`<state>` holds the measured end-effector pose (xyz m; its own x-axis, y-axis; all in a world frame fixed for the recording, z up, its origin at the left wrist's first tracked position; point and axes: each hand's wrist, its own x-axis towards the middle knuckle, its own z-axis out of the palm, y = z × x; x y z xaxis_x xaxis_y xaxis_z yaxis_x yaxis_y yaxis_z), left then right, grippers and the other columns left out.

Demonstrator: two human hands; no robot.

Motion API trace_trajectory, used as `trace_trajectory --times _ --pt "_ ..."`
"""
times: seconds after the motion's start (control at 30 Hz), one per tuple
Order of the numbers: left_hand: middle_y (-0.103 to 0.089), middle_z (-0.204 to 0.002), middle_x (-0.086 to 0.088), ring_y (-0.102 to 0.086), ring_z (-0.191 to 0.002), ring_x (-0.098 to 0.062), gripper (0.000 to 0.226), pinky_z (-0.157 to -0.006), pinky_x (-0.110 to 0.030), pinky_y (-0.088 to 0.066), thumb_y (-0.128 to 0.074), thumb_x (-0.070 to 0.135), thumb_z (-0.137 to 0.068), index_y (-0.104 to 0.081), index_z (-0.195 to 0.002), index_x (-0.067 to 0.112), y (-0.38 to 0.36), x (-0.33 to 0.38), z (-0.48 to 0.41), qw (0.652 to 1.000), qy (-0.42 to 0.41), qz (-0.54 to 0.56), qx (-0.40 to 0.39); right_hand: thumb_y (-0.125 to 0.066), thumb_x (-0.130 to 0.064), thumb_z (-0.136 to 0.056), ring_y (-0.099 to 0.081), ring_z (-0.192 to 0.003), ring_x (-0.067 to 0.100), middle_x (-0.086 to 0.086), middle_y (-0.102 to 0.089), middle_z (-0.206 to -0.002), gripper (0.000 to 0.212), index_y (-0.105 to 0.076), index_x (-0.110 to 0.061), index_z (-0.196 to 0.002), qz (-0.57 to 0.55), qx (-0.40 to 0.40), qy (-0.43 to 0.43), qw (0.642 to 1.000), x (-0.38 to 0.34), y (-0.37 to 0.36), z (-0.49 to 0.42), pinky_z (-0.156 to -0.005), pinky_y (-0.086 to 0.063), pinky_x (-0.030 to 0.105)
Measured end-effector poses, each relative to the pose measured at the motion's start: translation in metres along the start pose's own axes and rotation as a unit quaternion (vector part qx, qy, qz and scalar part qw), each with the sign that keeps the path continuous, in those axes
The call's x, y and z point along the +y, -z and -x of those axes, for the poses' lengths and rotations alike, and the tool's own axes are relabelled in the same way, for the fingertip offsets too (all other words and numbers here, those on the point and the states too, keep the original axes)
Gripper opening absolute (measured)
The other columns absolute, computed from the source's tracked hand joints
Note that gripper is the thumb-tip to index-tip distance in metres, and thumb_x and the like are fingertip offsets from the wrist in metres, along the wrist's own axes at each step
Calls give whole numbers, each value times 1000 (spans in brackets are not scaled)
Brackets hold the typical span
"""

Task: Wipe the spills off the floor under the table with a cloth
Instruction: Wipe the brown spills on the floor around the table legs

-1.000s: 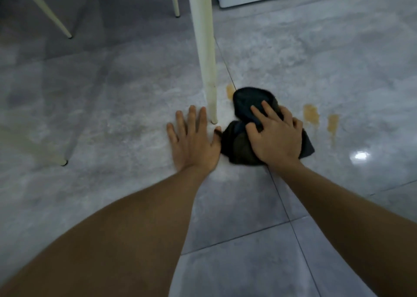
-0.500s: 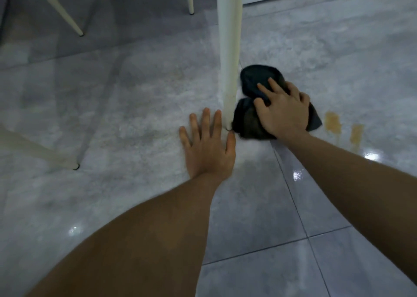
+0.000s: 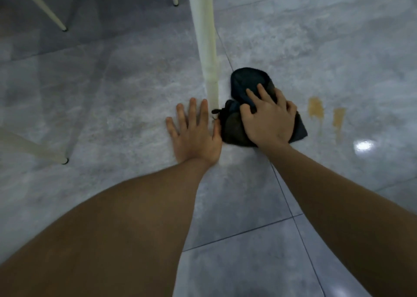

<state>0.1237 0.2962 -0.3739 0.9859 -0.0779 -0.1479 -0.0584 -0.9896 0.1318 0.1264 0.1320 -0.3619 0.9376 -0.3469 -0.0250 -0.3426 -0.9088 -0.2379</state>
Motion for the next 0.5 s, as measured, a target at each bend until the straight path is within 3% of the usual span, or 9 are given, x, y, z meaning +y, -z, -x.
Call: trace_trajectory --times 0.17,0.23,0.3,0.4,0.5 --pt "2 -170 6 9 -155 -26 65 -122 -56 8 -14 55 -101 -8 -161 30 1 -2 -1 1000 -15 19 6 -39 -52 -91 -38 -142 24 -12 -49 -152 51 -59 -42 -137 -17 25 64 997 40 8 85 -109 -28 46" --pt "-11 -169 2 0 -155 -28 65 -123 -56 4 -21 56 -102 -20 -159 25 -2 -4 -1 998 -17 37 38 -39 -53 -91 -37 -143 23 -13 -47 -152 51 -58 -43 -138 -3 15 61 998 64 14 90 -109 -27 45" --pt "-34 -160 -5 -19 -151 -31 59 -122 -54 -6 -34 52 -101 -39 -147 15 -3 -3 2 993 -18 80 85 -37 -56 -92 -31 -146 21 -15 -41 -156 53 -53 -46 -141 3 7 5 1000 73 18 70 -111 -24 45" --pt "-58 -118 -11 -53 -114 -33 32 -102 -47 -37 -53 34 -95 -55 -115 9 -2 1 14 974 -67 116 180 -34 -58 -94 -24 -149 22 -14 -34 -161 55 -46 -46 -146 -6 11 -77 997 60 16 49 -113 -21 47" --pt "-56 -96 -9 -52 -87 -30 11 -76 -40 -38 -58 18 -91 -56 -99 11 -2 9 24 956 -220 98 168 -35 -57 -93 -30 -146 23 -13 -41 -157 54 -52 -44 -142 -5 14 2 1000 57 12 76 -111 -23 46"
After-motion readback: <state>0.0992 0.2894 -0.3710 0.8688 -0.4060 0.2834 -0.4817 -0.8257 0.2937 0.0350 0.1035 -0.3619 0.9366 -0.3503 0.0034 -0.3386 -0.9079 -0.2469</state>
